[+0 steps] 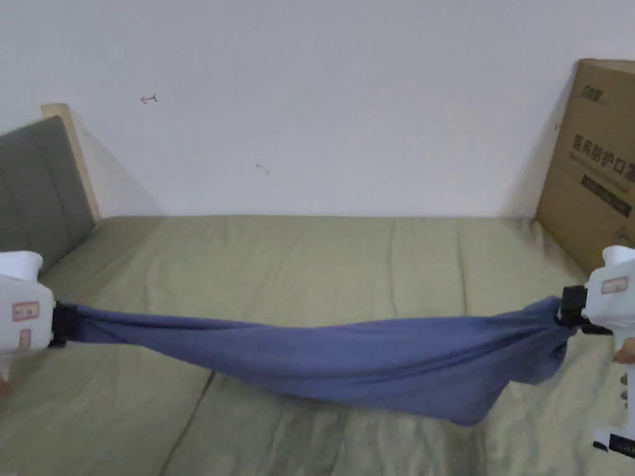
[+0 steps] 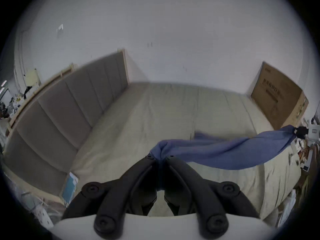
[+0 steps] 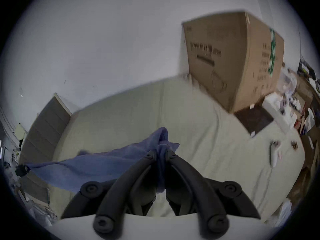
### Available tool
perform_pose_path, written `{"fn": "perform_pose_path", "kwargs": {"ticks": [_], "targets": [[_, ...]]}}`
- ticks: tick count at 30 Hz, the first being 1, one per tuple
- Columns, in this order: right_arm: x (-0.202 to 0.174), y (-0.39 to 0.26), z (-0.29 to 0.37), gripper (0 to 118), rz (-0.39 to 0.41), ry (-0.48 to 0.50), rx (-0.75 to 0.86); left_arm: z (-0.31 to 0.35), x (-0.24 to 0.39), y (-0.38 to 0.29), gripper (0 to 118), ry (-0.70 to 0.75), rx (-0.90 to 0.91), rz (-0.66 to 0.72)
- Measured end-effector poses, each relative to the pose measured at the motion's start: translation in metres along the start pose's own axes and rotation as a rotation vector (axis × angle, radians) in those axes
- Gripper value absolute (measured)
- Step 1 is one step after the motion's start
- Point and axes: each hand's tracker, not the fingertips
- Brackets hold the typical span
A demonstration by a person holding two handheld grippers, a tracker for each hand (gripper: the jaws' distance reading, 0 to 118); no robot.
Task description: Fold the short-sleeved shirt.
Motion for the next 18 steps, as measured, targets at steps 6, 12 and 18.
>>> {"fn": "perform_pose_path", "kwargs": {"ticks": [6, 12, 18], "targets": [[0.038, -0.111, -0.040, 7, -0.035, -0.063, -0.221, -0.031, -0.020, -0.133, 4, 0.018, -0.221, 0.006], [0.077, -0.153, -0.052, 7, -0.101, -0.050, -0.259, -0.033, -0.035, -0.203, 4, 0.000, -0.291, 0.044], [0.066, -0.164, -0.045, 38, -0.087, -0.060, -0.215, -0.041, -0.026, -0.211, 16, 0.001, -0.302, 0.017]]}}
